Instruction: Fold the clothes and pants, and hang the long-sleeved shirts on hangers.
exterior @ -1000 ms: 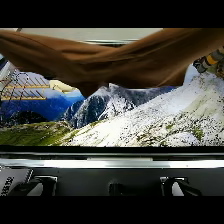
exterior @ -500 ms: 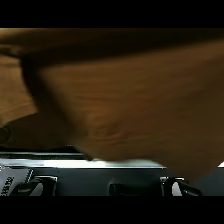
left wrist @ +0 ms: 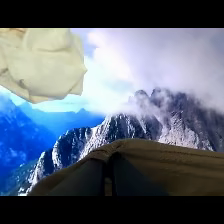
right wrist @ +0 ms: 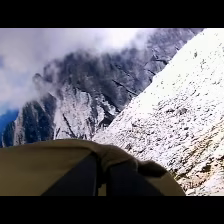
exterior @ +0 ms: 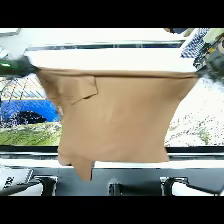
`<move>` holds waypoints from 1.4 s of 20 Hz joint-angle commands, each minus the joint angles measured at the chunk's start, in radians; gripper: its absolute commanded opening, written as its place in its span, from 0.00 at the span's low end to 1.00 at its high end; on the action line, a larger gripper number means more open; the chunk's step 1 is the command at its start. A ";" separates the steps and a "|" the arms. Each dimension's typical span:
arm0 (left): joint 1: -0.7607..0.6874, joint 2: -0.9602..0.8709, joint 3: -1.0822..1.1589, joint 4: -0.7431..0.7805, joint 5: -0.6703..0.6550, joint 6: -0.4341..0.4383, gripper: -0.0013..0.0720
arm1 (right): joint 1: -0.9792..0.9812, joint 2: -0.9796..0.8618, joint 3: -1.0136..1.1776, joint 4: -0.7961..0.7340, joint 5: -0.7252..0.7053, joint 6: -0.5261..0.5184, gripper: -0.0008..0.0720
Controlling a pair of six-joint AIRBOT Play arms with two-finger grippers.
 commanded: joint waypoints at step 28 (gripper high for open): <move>-0.070 -0.523 -0.013 -0.057 -0.158 0.202 0.04 | 0.188 -0.510 0.000 -0.370 0.034 -0.013 0.05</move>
